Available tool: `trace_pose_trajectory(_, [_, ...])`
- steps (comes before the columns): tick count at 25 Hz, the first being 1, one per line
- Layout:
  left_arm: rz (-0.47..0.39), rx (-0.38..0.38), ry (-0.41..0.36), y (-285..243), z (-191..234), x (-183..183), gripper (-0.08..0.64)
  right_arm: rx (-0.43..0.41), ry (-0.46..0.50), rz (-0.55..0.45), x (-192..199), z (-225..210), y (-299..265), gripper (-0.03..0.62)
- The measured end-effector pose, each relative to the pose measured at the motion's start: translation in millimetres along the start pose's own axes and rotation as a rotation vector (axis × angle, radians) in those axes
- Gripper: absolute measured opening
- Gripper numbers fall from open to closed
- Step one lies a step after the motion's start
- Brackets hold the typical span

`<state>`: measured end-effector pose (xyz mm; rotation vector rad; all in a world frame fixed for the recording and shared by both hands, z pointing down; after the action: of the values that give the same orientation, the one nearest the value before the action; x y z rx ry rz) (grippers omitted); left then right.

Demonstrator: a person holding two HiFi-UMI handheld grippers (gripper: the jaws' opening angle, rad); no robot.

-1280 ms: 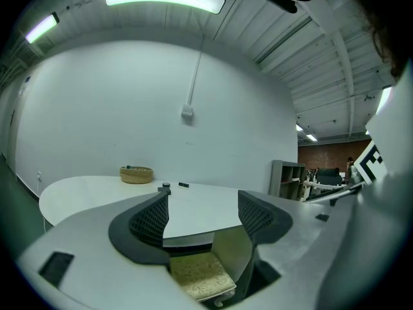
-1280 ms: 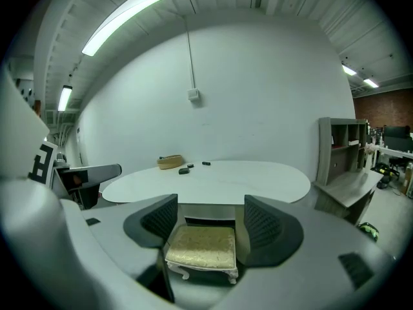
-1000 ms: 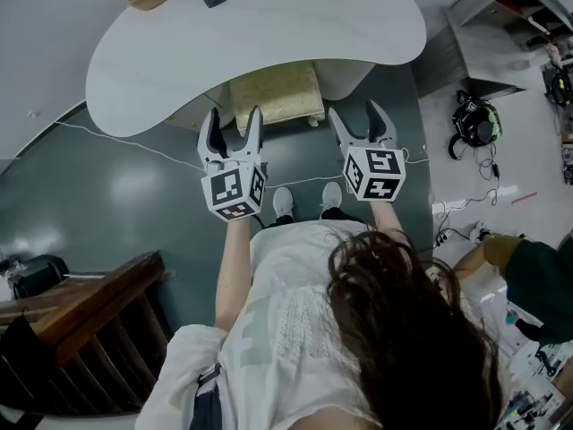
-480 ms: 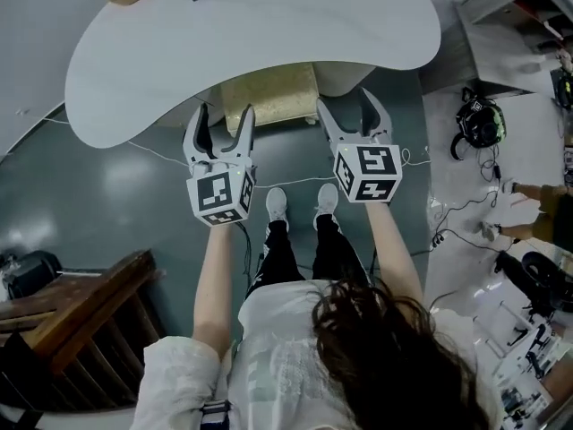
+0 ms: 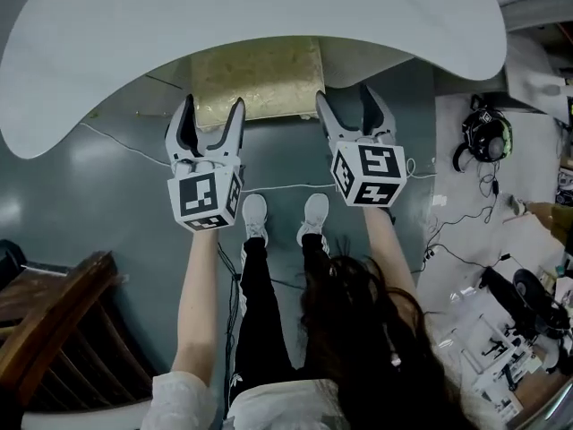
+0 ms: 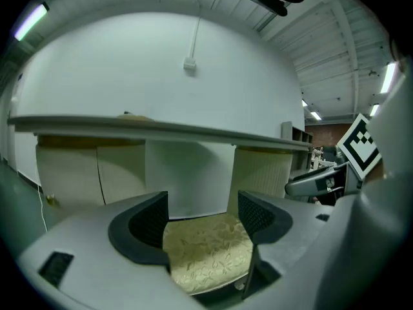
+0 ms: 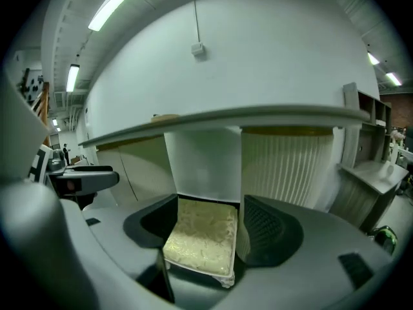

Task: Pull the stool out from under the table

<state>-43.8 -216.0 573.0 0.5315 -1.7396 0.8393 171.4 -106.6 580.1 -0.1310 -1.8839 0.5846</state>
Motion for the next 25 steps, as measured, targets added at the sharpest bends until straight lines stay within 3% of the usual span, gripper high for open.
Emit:
trace_pose_trajectory(11, [0.112, -0.039, -0.026, -41, 3, 175, 0.331, 0.011, 0.024, 0.058, 129, -44, -91, 0.318])
trace_pose_trajectory(19, [0.225, -0.019, -0.026, -39, 6, 250, 0.371, 0.035, 0.056, 0.171, 199, -59, -106, 0.321])
trace_pose_trajectory(25, [0.311, -0.039, -0.028, -46, 13, 286, 0.383, 0.015, 0.055, 0.164, 209, -69, -112, 0.334])
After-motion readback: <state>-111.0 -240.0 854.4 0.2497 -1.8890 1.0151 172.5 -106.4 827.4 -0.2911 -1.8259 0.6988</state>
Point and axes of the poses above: the fingertips, and each gripper's own axes: y backward along the fingers, z to its left, x out of its underside, the point moved 7 cm from there along y, backward along the fingers, and after that the axes turned 13 degrees about -y, right-handed, at the moved point
